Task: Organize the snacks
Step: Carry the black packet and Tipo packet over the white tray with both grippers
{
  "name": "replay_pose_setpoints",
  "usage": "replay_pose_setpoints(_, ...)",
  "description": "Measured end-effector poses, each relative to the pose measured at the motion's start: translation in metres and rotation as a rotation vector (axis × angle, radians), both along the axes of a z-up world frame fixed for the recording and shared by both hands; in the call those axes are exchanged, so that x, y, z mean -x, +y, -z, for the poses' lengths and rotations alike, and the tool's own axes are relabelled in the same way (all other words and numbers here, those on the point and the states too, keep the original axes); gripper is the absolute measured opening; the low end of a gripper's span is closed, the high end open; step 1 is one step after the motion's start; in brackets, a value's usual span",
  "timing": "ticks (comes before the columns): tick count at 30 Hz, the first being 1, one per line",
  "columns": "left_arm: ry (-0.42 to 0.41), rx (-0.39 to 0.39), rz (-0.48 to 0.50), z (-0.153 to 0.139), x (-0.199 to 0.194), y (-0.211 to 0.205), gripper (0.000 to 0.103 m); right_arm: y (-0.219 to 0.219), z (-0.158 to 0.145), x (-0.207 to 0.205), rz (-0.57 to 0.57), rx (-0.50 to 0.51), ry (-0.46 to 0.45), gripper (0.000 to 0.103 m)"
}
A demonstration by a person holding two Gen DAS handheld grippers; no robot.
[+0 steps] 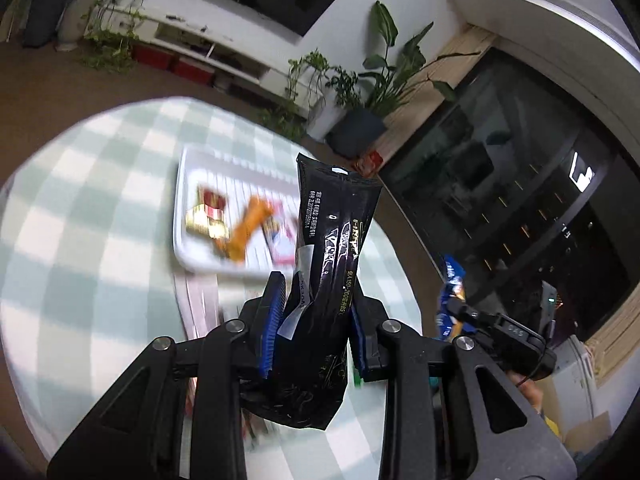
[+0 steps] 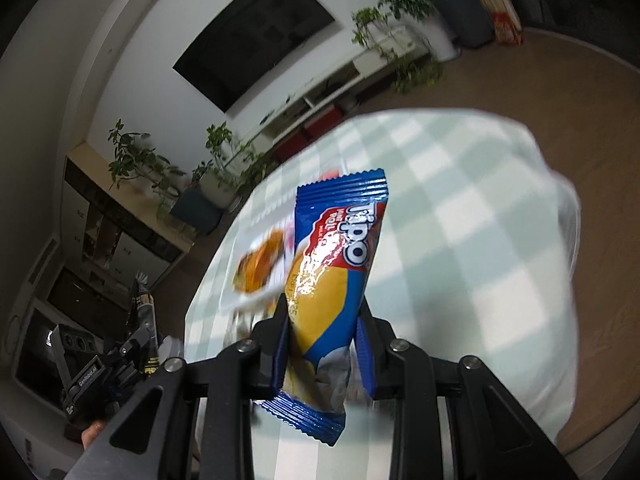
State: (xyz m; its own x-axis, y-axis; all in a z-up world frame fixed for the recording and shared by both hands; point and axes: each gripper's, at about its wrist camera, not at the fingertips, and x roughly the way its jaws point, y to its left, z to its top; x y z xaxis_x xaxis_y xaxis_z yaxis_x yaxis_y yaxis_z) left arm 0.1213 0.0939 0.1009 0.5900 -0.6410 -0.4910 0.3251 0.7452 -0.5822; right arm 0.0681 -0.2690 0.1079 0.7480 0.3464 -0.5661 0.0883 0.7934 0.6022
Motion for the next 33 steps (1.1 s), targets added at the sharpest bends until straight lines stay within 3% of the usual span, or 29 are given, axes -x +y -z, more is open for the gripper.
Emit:
replay_pose_setpoints(6, -0.025, -0.016, -0.028, -0.02, -0.074, -0.004, 0.027, 0.009, -0.056, -0.056, -0.05, 0.126, -0.082, 0.031)
replay_pose_setpoints(12, -0.001, -0.06, -0.04, -0.012, -0.137, -0.016, 0.027, 0.042, -0.086, -0.124, -0.153, 0.228, -0.129, 0.031)
replay_pose_setpoints(16, 0.033, -0.098, -0.036, 0.011, -0.167, -0.028, 0.027, 0.072, -0.066, -0.169, -0.251, 0.258, -0.056, 0.031)
replay_pose_setpoints(22, 0.084, -0.16, -0.03, 0.053, -0.193, -0.041, 0.027, 0.119, -0.007, -0.215, -0.365, 0.324, 0.074, 0.031)
replay_pose_setpoints(28, 0.121, -0.191, -0.031, 0.089, -0.209, -0.045, 0.027, 0.133, 0.031, -0.235, -0.373, 0.377, 0.144, 0.031)
replay_pose_setpoints(33, 0.131, -0.24, -0.012, 0.108, -0.217, -0.058, 0.027, 0.138, 0.045, -0.239, -0.376, 0.424, 0.175, 0.031)
